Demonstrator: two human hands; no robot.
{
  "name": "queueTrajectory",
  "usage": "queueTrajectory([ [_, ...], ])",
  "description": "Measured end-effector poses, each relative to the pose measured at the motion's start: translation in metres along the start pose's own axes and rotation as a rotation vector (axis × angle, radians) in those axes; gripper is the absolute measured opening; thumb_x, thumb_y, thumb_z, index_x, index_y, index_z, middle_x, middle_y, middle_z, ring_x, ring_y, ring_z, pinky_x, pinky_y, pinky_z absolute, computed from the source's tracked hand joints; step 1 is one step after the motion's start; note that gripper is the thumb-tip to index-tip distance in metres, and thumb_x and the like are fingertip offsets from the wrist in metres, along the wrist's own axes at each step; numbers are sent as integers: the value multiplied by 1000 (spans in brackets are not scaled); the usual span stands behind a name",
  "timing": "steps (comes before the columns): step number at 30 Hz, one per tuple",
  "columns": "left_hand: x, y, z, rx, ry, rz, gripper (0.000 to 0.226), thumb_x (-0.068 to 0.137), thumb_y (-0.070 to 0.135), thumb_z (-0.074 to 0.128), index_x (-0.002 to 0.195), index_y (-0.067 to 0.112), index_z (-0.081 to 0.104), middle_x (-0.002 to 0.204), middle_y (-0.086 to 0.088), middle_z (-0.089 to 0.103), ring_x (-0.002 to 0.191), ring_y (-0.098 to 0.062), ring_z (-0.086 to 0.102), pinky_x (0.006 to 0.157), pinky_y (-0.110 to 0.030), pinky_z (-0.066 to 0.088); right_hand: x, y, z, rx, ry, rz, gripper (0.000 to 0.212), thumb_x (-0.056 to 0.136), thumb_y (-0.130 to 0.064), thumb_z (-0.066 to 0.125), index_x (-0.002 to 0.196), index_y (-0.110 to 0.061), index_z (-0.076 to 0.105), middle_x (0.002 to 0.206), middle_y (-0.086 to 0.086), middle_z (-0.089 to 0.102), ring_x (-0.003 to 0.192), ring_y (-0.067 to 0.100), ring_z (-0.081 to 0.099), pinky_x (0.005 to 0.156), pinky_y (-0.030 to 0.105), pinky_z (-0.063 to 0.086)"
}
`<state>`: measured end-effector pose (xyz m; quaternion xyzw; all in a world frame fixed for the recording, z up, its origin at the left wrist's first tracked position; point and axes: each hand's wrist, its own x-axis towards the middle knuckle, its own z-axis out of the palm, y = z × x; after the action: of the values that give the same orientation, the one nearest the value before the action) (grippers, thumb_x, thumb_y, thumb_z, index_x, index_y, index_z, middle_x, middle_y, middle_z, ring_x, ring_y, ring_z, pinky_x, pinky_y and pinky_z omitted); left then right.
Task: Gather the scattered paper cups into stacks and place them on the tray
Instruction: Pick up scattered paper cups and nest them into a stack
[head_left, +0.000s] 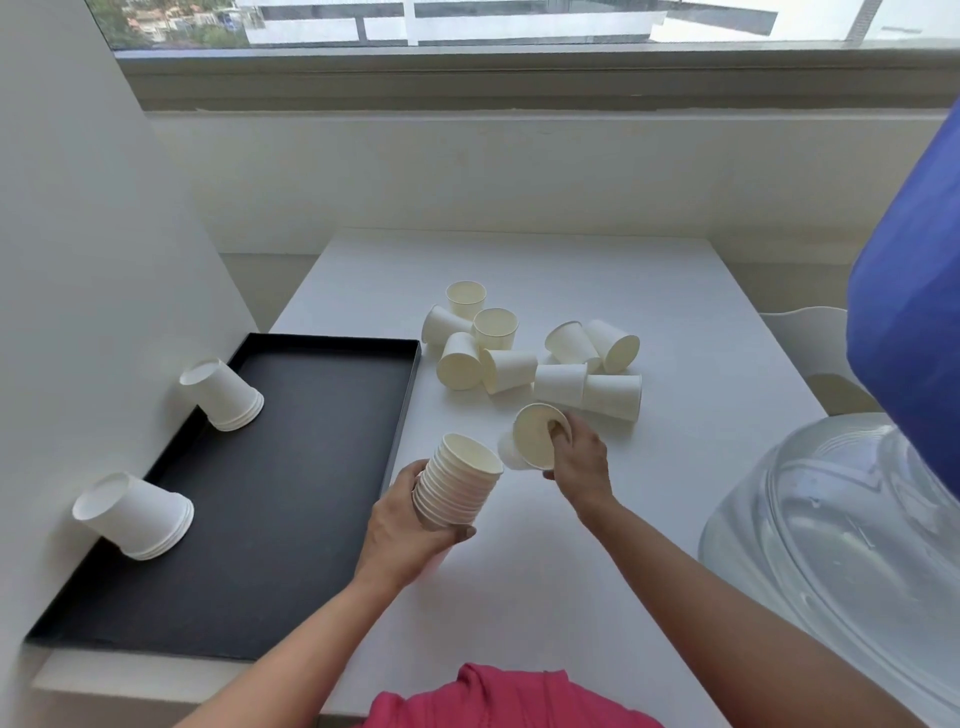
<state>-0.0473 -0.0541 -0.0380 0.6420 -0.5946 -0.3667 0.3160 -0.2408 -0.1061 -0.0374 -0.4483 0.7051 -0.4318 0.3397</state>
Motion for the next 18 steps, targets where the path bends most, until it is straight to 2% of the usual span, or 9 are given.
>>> queueTrajectory([
  [3,0,2,0,7,-1,11,82,55,20,88,125,21,47,96,7,58,91,-15,56,76,-24,42,0,-8,0,371,-79,112,27,99,-15,38,120,-13,55,114,5,50,102,22,48,61,31,56],
  [7,0,2,-1,22,5,21,81,55,19,87,125,21,47,96,7,57,89,-15,55,71,-19,39,0,-9,2,573,-179,161,29,100,-24,41,126,-16,52,123,7,49,113,26,50,60,25,55],
  [10,-1,1,-1,23,16,17,80,54,18,87,124,22,48,95,7,57,88,-15,56,71,-19,40,-1,-8,2,563,-265,131,26,99,-27,41,120,-19,54,121,7,54,111,25,52,65,25,52],
  [14,-2,1,-1,19,18,14,81,54,17,87,124,22,48,95,6,58,89,-16,56,73,-24,42,-3,-8,5,412,-377,90,23,99,-26,42,113,-17,58,110,5,59,102,21,53,76,29,49],
  [18,-3,3,-1,15,11,29,81,54,17,87,125,22,48,96,6,58,90,-16,57,73,-23,42,-9,-11,9,321,-435,64,28,98,-34,43,109,-15,61,100,1,60,93,17,54,76,28,47],
])
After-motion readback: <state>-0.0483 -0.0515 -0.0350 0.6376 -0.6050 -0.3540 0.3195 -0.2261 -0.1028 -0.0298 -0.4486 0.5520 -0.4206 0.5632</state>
